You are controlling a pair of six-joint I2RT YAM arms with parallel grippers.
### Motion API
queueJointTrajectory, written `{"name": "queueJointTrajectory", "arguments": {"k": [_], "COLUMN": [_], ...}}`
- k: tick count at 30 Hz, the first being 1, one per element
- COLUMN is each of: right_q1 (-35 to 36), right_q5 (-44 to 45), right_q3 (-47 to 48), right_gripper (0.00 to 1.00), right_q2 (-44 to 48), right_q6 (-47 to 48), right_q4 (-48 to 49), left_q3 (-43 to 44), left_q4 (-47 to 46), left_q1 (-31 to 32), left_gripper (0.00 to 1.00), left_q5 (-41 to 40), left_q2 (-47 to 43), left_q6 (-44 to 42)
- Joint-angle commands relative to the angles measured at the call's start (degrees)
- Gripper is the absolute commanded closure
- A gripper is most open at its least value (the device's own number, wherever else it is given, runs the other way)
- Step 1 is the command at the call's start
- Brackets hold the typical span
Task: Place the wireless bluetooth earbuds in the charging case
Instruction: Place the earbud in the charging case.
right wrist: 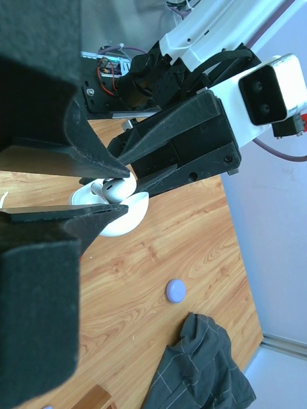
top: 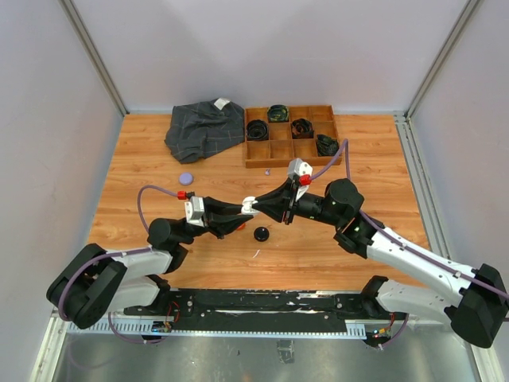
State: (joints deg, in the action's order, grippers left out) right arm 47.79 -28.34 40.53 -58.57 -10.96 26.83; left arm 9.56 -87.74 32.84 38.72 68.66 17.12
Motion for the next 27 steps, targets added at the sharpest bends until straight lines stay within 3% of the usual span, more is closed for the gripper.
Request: {"name": "queueJointTrajectory", "arguments": {"k": [1,14,27], "right_q1": [1.4,2.0,2.0], "right_q5": [-1.1,-2.8,-6.0], "right_q3": [-0.1,-1.2,-1.9], "right_gripper": [0.83,0.83,0.80], "right_q2": [-1.2,-1.0,-2.2], "right_q6": [-0.4,0.3,5.1], "right_q4": [3.6,5.5,4.4], "left_q3": [1.4,0.8,1.2], "left_q4": [-13.4,-13.7,-13.9], "left_q1": [0.4,0.6,0.6], "left_gripper": [1.00,1.00,1.00], "left_q5": [0.4,-5.1,-5.5], "left_q2": [-1.6,-3.1,-2.6], "left_q6": [0.9,4.4,6.8]}}
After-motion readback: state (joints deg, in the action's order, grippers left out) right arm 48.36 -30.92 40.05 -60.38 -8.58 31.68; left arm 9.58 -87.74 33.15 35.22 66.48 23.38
